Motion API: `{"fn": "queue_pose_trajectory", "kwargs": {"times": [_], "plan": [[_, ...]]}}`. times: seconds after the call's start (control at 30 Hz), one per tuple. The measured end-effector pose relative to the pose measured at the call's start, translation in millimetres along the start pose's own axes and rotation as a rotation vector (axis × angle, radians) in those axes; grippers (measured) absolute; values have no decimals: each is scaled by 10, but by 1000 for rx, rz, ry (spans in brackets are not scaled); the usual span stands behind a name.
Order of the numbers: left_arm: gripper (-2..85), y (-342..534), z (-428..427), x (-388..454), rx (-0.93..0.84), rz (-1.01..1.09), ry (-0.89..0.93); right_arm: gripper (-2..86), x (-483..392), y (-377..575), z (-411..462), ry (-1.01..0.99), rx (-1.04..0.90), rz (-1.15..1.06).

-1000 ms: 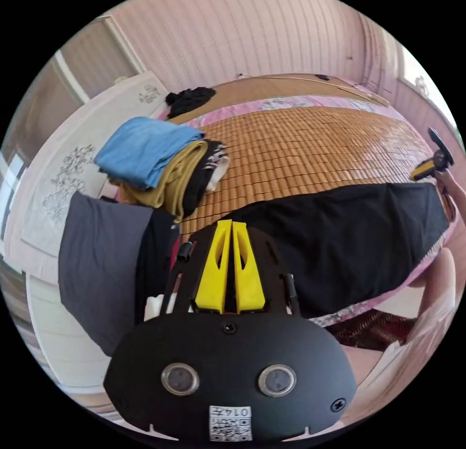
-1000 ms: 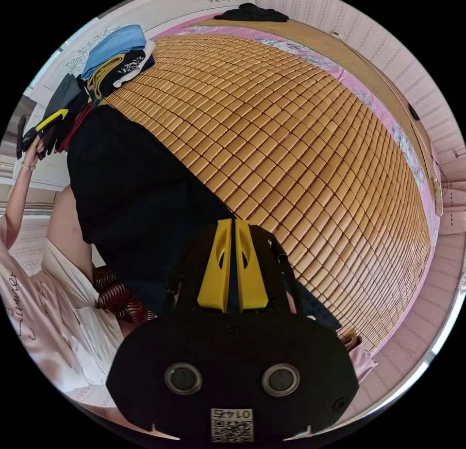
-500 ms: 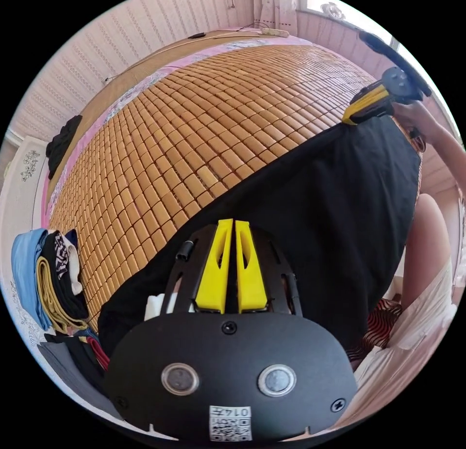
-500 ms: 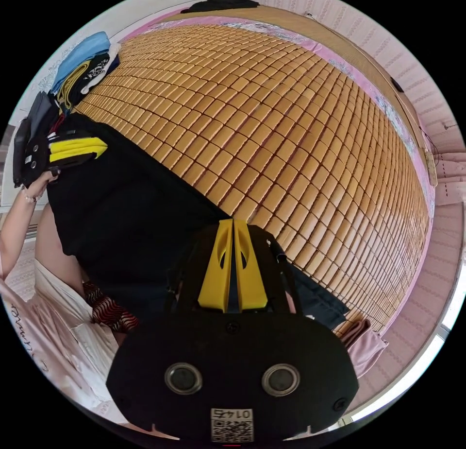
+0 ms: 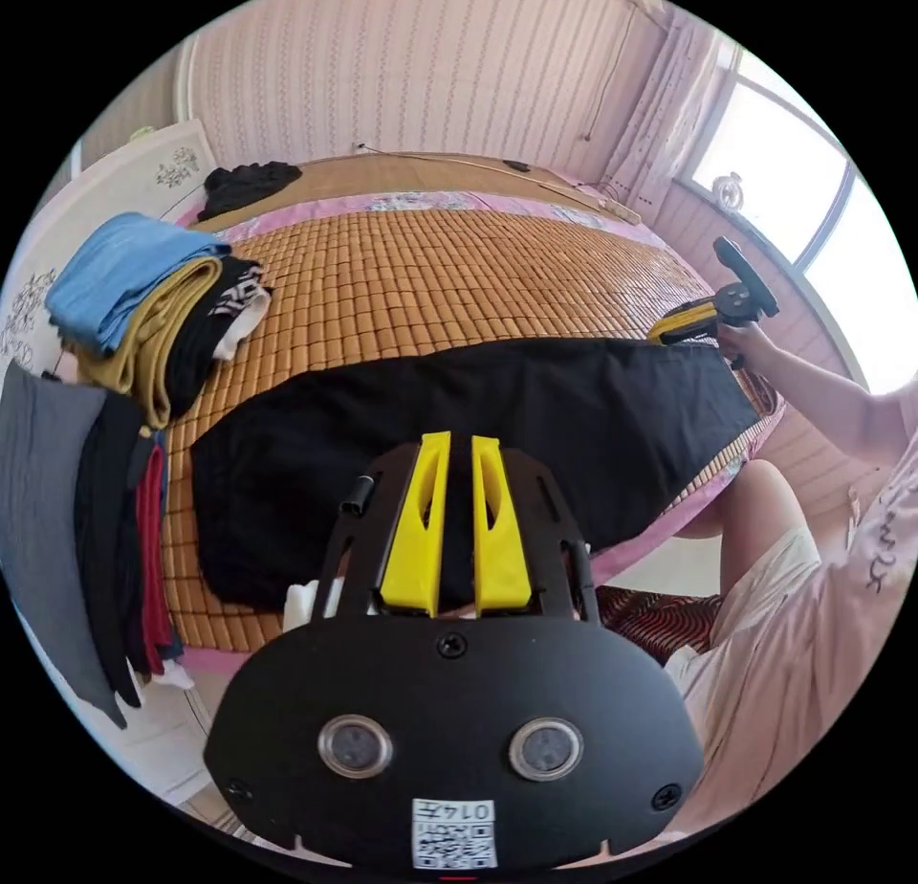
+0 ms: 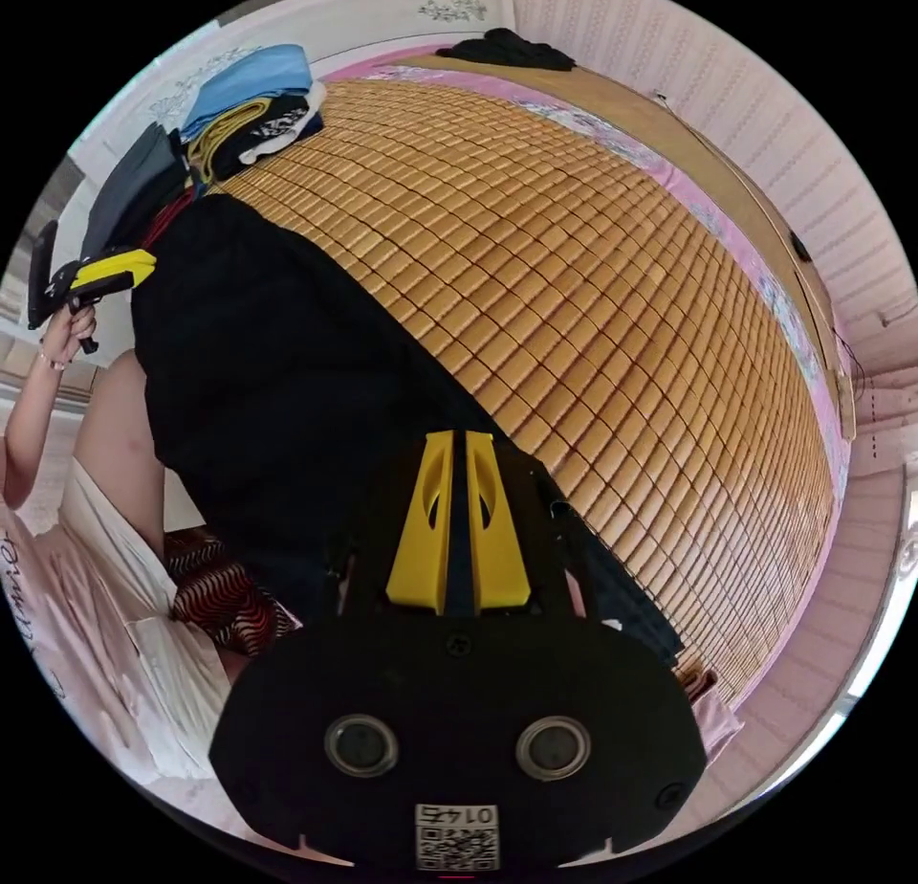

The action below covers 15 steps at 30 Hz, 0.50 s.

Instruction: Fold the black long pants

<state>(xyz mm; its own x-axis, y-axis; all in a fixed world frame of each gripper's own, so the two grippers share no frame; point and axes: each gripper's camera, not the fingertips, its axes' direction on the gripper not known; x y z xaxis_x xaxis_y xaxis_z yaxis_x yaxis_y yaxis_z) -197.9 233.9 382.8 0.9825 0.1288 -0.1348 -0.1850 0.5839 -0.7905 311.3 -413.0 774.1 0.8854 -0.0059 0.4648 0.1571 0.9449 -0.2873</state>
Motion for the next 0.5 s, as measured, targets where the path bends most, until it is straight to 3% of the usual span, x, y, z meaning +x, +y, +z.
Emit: {"fn": "queue_pose_trajectory", "kwargs": {"times": [0.13, 0.3, 0.5], "plan": [[124, 749, -351, -487, 52, -149, -32, 120, -746, -893, -127, -269, 88, -250], [172, 1160, -588, -853, 131, -224, -69, 152, -1832, -2078, -32, -460, 81, -482], [181, 1353, -685, -1127, 243, -168, -52, 178, -2807, -3016, 586, -194, -52, -602]]}}
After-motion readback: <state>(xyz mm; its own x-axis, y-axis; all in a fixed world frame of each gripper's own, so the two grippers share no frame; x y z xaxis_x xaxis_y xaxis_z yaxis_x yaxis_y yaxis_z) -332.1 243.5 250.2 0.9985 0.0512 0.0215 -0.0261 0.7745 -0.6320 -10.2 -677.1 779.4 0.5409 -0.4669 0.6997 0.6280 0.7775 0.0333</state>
